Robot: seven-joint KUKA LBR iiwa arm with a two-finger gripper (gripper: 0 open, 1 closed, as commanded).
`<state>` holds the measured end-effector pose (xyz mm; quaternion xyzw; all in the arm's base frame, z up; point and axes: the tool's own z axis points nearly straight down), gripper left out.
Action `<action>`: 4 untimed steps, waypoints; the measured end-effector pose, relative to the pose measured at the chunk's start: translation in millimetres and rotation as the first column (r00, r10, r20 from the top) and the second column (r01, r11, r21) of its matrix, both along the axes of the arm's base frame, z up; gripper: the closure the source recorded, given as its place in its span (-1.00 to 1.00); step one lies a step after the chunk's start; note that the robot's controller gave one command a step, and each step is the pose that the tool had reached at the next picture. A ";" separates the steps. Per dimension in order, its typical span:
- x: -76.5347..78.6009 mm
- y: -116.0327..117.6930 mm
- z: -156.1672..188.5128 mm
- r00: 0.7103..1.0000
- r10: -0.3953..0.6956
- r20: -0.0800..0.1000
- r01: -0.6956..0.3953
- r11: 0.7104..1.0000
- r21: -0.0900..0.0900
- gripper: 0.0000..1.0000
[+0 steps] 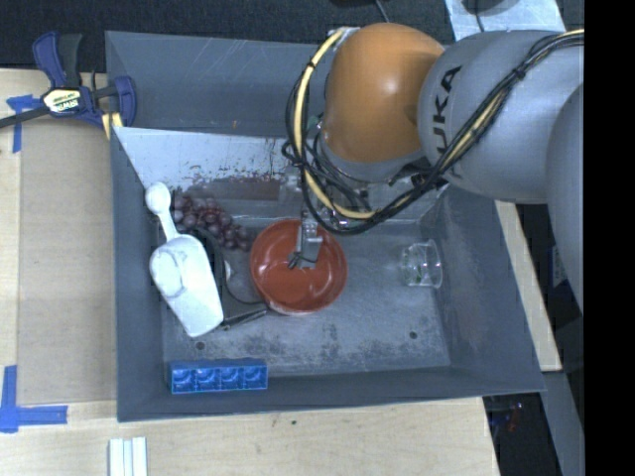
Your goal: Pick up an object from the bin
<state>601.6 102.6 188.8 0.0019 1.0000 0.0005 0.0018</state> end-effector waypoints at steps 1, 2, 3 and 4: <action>0.0 0.0 0.0 1.000 0.000 0.000 0.000 1.000 0.000 -1.00; 2.8 11.3 -42.1 0.981 0.194 0.005 -0.194 0.981 -0.001 -1.00; 9.3 2.6 -53.6 0.976 0.219 0.004 -0.219 0.976 -0.001 -1.00; -1.7 -4.1 -85.4 0.891 0.453 0.003 -0.453 0.891 -0.002 -1.00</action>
Offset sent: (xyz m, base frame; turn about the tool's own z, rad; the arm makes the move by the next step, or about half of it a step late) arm 0.0019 0.0133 -0.0523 -0.2319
